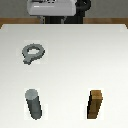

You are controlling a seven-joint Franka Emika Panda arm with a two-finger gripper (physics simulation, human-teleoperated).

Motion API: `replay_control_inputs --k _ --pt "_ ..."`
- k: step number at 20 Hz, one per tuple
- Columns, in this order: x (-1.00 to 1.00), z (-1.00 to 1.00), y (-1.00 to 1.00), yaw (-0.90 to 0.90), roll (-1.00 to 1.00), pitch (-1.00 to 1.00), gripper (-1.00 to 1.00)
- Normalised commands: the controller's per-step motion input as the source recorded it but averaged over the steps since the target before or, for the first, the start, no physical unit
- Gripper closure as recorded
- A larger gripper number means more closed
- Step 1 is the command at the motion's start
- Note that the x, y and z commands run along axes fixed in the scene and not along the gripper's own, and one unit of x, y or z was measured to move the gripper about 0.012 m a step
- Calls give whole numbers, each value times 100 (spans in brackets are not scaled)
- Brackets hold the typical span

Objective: Put the loop with the handle onto the peg.

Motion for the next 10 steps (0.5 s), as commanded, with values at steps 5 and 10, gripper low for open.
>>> replay_control_inputs --k 5,10 --pt "0 0 -100 0 0 0 -100" --pt "0 0 -80 0 0 0 -100"
